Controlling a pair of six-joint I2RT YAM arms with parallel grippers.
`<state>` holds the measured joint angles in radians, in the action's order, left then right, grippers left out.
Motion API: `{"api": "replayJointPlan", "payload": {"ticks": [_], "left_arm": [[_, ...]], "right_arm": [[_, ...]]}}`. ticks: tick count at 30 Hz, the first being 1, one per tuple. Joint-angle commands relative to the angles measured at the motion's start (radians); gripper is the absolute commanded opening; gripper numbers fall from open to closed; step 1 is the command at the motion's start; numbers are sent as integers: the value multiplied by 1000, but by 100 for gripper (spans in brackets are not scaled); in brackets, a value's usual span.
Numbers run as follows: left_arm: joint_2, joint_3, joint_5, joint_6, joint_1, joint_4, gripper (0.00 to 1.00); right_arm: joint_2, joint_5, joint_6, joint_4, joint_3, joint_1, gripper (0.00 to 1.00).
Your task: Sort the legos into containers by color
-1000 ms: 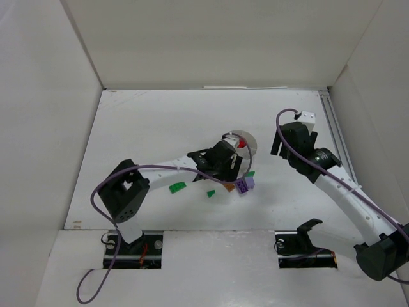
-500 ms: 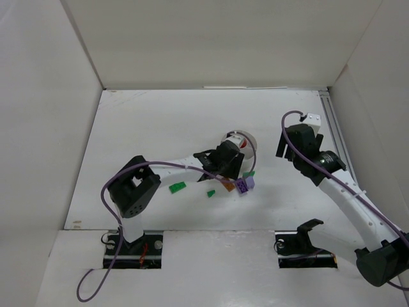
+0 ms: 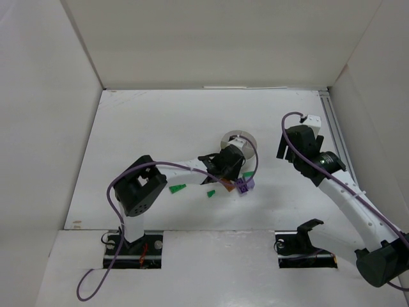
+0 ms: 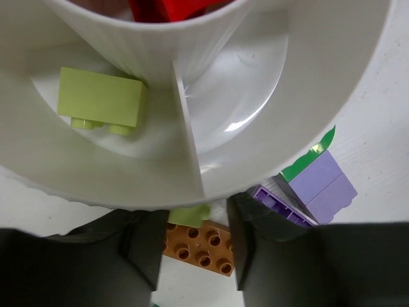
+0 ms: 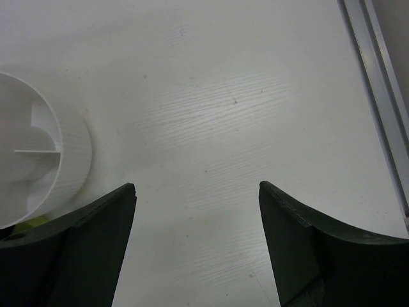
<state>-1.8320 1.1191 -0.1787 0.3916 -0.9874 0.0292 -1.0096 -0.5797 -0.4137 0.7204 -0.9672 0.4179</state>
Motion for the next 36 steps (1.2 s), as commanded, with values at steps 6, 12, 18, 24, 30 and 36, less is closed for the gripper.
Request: {"api": "replayJointPlan", "payload": {"ticks": [6, 12, 18, 24, 30, 36], "left_arm": [[14, -21, -33, 24, -17, -2, 8], [83, -21, -42, 33, -17, -40, 6], [299, -21, -100, 43, -17, -93, 6], [344, 70, -150, 10, 19, -127, 10], [237, 192, -133, -54, 79, -137, 10], [157, 245, -73, -66, 113, -147, 10]], "right_arm": [[20, -17, 12, -1, -5, -8, 82], [20, -17, 12, -1, -5, -8, 82], [52, -26, 12, -1, -5, -17, 82], [52, -35, 12, -1, -5, -18, 82], [52, -45, 12, -1, -5, -18, 82], [52, -54, 12, -1, -15, -27, 82]]}}
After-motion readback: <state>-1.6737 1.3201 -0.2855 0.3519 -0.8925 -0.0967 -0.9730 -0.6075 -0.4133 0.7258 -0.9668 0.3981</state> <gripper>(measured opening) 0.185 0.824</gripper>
